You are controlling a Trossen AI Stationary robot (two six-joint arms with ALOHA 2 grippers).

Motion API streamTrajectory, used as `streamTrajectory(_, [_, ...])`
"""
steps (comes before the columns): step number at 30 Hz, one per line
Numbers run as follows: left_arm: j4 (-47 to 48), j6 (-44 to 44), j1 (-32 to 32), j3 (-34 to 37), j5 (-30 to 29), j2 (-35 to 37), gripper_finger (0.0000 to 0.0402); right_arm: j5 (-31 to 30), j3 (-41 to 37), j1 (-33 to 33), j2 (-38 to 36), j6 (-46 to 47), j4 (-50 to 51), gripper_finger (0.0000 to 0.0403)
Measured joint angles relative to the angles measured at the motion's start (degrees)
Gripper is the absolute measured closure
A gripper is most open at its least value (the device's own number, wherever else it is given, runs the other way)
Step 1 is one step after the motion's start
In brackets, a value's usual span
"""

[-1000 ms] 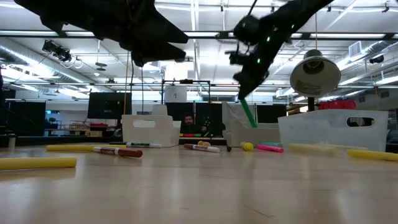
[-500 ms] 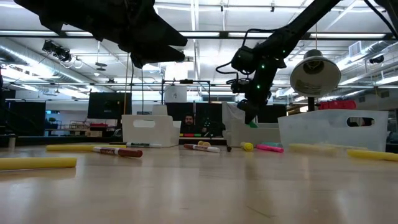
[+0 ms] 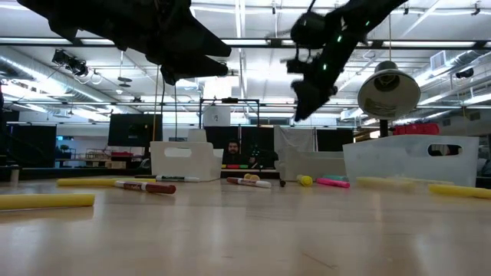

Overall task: Pick & Place Markers
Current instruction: Put the light brown marker pen into the white bin

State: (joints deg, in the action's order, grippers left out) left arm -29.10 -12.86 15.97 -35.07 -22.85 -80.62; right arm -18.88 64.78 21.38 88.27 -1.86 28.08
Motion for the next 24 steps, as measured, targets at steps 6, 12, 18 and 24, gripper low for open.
streamTrajectory(6, [1.7,-1.2,0.0,0.0,0.0,1.2,0.0152,1.0,-8.2,-16.4,-7.2,7.0,-13.3,0.023])
streamTrajectory(12, [11.1,-1.3,0.0,-0.2,-2.4,11.5,0.0155,1.0,-21.3,-31.3,-8.8,10.4,-42.9,0.0245])
streamTrajectory(18, [22.1,-1.0,0.7,-0.3,-0.9,22.6,0.0168,0.9,-31.3,-38.9,-6.2,12.4,-63.7,0.025])
streamTrajectory(24, [34.3,-0.8,2.5,-0.2,4.0,25.5,0.017,0.9,-35.2,-41.0,-3.6,16.4,-65.6,0.025])
